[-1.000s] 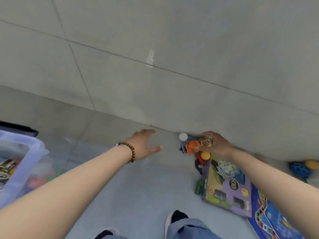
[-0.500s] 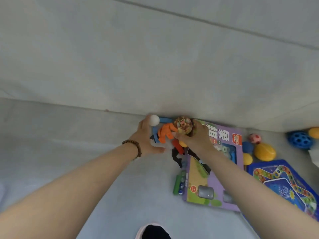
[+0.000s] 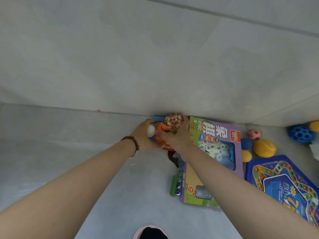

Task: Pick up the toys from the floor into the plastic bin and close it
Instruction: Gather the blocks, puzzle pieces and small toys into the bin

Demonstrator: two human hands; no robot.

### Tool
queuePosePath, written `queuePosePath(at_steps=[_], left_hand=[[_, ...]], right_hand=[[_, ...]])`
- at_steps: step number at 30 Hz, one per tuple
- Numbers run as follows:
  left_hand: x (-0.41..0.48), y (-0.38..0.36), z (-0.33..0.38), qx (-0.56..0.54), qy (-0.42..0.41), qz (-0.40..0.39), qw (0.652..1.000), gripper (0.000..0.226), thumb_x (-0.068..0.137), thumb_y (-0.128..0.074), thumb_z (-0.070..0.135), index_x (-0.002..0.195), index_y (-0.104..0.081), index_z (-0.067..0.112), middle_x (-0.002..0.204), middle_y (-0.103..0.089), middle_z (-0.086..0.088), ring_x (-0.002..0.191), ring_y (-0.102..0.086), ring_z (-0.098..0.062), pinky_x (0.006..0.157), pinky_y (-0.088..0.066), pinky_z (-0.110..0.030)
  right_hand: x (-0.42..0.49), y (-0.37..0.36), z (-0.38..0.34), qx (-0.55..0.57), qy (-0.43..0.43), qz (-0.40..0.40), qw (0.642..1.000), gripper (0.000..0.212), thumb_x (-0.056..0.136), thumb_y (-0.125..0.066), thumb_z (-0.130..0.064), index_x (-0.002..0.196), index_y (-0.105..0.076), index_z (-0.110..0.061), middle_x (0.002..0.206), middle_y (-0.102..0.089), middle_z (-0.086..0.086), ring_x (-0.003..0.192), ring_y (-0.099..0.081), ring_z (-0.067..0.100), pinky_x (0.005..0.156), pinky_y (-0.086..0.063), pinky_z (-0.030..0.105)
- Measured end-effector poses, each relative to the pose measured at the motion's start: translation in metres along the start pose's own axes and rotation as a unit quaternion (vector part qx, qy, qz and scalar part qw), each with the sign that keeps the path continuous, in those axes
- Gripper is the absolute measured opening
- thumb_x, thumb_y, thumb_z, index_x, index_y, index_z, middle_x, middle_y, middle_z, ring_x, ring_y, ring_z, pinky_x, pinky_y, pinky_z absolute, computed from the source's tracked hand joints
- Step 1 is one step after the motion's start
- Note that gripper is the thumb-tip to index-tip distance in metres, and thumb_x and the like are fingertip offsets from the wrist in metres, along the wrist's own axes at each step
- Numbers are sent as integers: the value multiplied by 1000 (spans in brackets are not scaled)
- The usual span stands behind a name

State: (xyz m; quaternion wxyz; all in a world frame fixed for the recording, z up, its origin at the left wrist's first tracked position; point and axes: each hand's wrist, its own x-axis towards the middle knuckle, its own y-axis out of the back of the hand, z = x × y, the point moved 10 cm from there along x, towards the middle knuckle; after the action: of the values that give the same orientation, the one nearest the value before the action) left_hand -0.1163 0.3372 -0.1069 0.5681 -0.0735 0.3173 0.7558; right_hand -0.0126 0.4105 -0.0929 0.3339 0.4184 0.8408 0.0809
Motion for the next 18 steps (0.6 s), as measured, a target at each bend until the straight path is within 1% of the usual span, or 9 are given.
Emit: queuePosePath(at_steps=[2,3,5,6,9,11,13,16,18], left_hand=[[-2,0,2,-24,-15,2,1000,86,62,-85,15,135,-39,14,123,-54,2,107,-54,-12,87,-40,-16],[-3,1,2,-34,-16,6,999,84,63,-85,13,134,-41,15,122,-56,2,104,-54,-10,84,-41,-14],[-6,4,5,-61,-21,14,998,78,63,-84,11,131,-45,16,114,-57,5,98,-55,-7,76,-42,-6],[-8,6,6,-74,-23,19,997,77,63,-84,11,129,-47,17,112,-57,7,98,-56,-7,76,-42,-5],[-13,8,12,-96,-34,23,995,75,61,-84,7,127,-49,16,110,-58,7,99,-58,-10,76,-45,-5],[-21,16,20,-110,-48,36,992,73,61,-83,3,125,-50,16,109,-58,6,97,-59,-10,73,-47,-5],[-35,31,35,-107,-73,52,990,72,59,-85,4,122,-52,16,109,-60,5,95,-60,-9,77,-48,-8],[-73,66,50,-106,-93,74,987,71,57,-86,3,118,-52,15,104,-61,6,84,-60,1,71,-48,-7],[-110,100,52,-97,-88,103,986,69,56,-86,3,114,-52,20,100,-62,10,78,-61,5,67,-49,-8]], right_hand=[[0,0,1,35,-3,-11,999,104,60,-85,-26,138,-16,-32,125,-44,1,117,-49,24,91,-52,44],[-3,0,0,60,-8,-20,998,99,63,-84,-20,136,-18,-31,115,-46,-4,106,-54,17,77,-58,39],[-6,0,-3,99,-17,-46,994,92,70,-80,-11,136,-18,-26,107,-45,-8,88,-53,5,55,-58,26],[-7,0,-1,115,-25,-51,992,92,71,-80,-10,137,-18,-25,113,-46,-6,87,-54,6,54,-58,27],[-12,5,1,138,-28,-36,989,95,66,-83,-16,136,-21,-30,117,-50,-6,104,-59,20,69,-59,50],[-18,9,-7,150,-10,-24,988,93,65,-84,-18,133,-23,-32,115,-51,-10,109,-58,20,77,-56,53],[-28,12,-24,151,20,-17,988,88,66,-84,-18,129,-25,-34,117,-50,-9,107,-58,14,81,-56,50],[-58,0,-58,175,38,-33,983,73,71,-79,-10,121,-31,-32,116,-51,-4,94,-60,5,62,-60,35],[-86,-22,-89,185,53,-67,979,70,75,-75,-6,121,-29,-31,110,-55,-6,87,-62,2,59,-59,31]])
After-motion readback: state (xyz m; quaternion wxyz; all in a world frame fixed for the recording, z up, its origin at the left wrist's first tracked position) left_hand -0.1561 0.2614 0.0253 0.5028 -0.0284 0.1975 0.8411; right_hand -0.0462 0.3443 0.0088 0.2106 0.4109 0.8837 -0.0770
